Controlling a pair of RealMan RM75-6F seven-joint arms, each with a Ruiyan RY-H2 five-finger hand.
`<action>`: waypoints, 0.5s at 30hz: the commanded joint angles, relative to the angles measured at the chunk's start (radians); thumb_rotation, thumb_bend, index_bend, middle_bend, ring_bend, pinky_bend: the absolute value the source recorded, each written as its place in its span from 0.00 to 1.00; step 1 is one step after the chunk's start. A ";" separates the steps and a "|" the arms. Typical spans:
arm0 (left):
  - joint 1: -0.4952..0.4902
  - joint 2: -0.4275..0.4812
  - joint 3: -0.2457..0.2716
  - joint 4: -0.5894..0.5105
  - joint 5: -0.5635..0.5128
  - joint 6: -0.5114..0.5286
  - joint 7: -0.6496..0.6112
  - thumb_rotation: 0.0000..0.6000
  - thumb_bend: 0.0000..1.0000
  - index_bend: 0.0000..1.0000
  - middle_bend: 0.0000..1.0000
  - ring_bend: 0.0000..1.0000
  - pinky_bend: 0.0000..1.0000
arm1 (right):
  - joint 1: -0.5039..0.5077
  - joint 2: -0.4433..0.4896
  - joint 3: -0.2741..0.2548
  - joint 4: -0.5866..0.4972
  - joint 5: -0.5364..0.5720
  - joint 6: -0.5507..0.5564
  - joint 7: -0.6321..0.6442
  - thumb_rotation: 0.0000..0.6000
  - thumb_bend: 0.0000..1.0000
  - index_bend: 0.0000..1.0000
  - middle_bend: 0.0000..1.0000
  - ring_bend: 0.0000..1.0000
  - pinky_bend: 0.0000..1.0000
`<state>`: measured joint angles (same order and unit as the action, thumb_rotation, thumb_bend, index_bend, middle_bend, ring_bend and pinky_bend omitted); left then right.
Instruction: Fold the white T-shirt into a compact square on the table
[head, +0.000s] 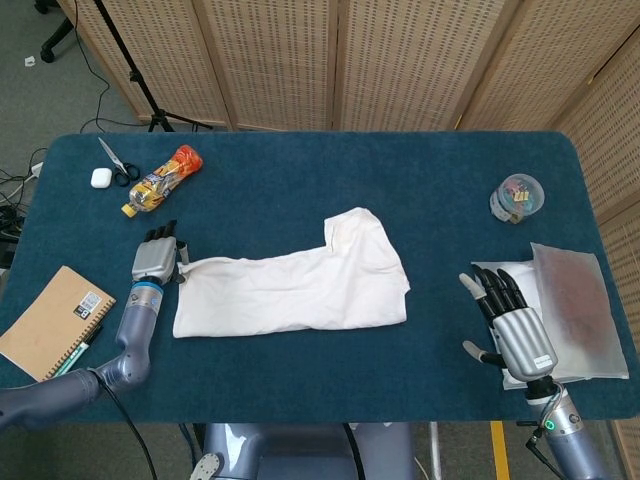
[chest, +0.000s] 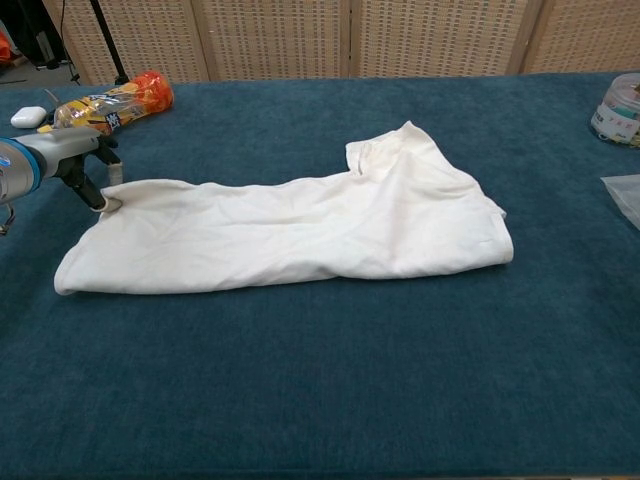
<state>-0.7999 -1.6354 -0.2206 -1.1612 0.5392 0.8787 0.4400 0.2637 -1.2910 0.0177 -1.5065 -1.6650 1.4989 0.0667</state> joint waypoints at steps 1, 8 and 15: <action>0.002 -0.005 -0.003 0.009 0.005 0.005 0.001 1.00 0.39 0.69 0.00 0.00 0.00 | 0.000 0.000 0.000 0.000 0.000 -0.004 0.003 1.00 0.00 0.00 0.00 0.00 0.00; 0.006 -0.008 -0.010 0.031 0.011 -0.003 0.004 1.00 0.51 0.73 0.00 0.00 0.00 | 0.000 0.000 0.002 -0.001 -0.003 -0.011 0.002 1.00 0.00 0.00 0.00 0.00 0.00; 0.012 0.014 -0.017 0.016 0.010 -0.012 0.010 1.00 0.67 0.74 0.00 0.00 0.00 | -0.001 0.000 0.003 0.000 -0.007 -0.015 0.002 1.00 0.00 0.00 0.00 0.00 0.00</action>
<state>-0.7894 -1.6244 -0.2370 -1.1432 0.5493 0.8675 0.4489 0.2626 -1.2915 0.0205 -1.5064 -1.6716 1.4841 0.0688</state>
